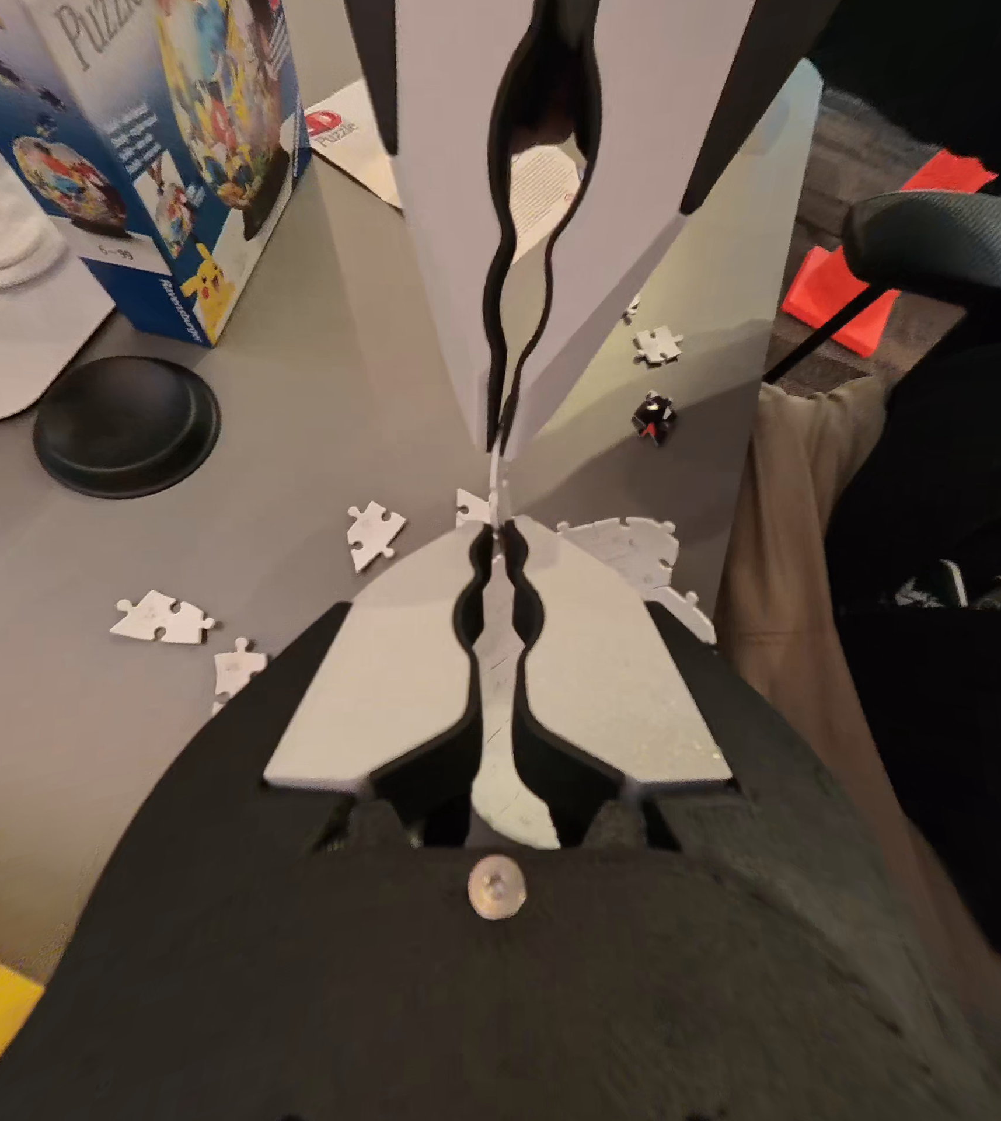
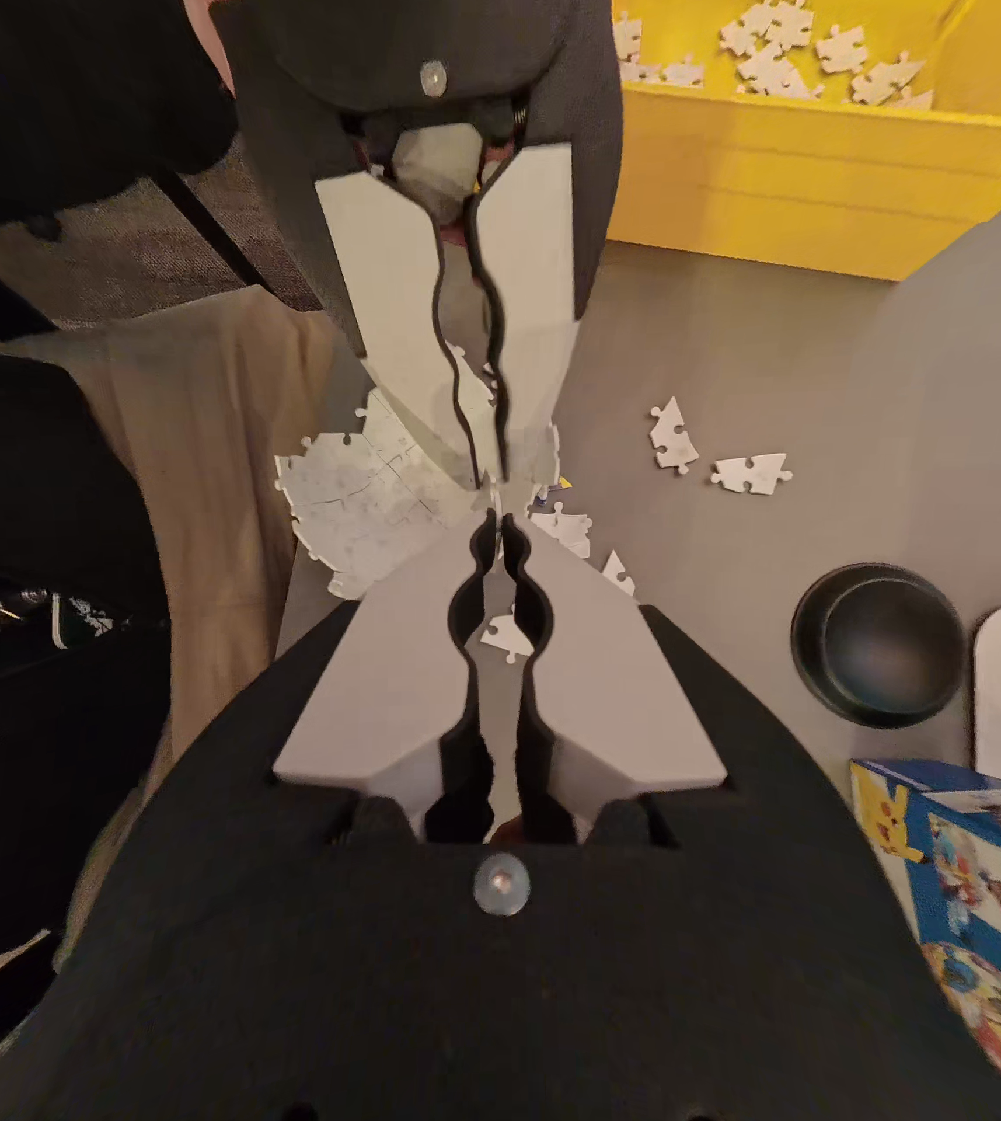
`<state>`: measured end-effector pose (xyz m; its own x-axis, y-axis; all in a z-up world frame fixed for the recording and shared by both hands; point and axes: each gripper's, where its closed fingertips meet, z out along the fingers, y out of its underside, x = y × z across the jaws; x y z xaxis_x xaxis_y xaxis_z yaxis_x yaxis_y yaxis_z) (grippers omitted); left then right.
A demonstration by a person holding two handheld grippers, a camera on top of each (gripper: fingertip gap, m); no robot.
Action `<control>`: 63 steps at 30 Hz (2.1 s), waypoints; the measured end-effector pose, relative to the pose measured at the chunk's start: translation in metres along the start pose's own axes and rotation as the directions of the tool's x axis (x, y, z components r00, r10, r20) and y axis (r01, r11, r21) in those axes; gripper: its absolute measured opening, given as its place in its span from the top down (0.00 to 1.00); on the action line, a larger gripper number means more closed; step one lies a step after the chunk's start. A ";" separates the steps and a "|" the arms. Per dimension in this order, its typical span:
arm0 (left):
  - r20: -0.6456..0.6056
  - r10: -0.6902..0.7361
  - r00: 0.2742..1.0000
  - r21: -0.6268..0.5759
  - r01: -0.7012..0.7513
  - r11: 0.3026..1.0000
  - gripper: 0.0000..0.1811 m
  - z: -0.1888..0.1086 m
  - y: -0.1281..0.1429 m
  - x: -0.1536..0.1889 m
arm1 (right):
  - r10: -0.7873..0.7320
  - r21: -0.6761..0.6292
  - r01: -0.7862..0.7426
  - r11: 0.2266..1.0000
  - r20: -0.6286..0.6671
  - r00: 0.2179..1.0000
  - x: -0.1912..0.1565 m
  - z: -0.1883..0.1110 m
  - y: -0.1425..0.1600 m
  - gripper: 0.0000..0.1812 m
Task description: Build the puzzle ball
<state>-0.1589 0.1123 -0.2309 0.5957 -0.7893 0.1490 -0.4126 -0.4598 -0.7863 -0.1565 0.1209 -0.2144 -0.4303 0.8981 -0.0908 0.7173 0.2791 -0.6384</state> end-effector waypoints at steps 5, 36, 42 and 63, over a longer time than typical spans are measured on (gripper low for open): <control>0.014 -0.045 0.999 0.068 0.044 0.997 0.99 -0.002 -0.006 -0.006 | -0.010 0.005 0.010 1.000 -0.023 1.000 0.005 -0.004 -0.005 1.00; 0.054 -0.080 0.995 0.105 0.074 0.992 0.82 -0.020 0.004 -0.025 | 0.248 0.230 -0.248 0.941 0.031 0.968 0.019 -0.003 -0.010 1.00; 0.133 0.007 0.991 -0.202 0.020 0.979 0.74 -0.001 0.049 -0.041 | 0.283 0.107 -0.281 0.954 -0.012 0.959 0.021 0.030 0.018 1.00; -0.053 -0.037 0.998 -0.398 0.013 0.917 0.93 0.040 0.076 -0.035 | 0.293 0.005 -0.294 0.956 -0.116 0.949 0.025 0.060 0.039 1.00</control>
<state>-0.1839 0.1208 -0.3198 0.5733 -0.7922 0.2089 -0.6454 -0.5938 -0.4805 -0.1726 0.1337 -0.2874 -0.1345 0.9737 -0.1841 0.8091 0.0007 -0.5876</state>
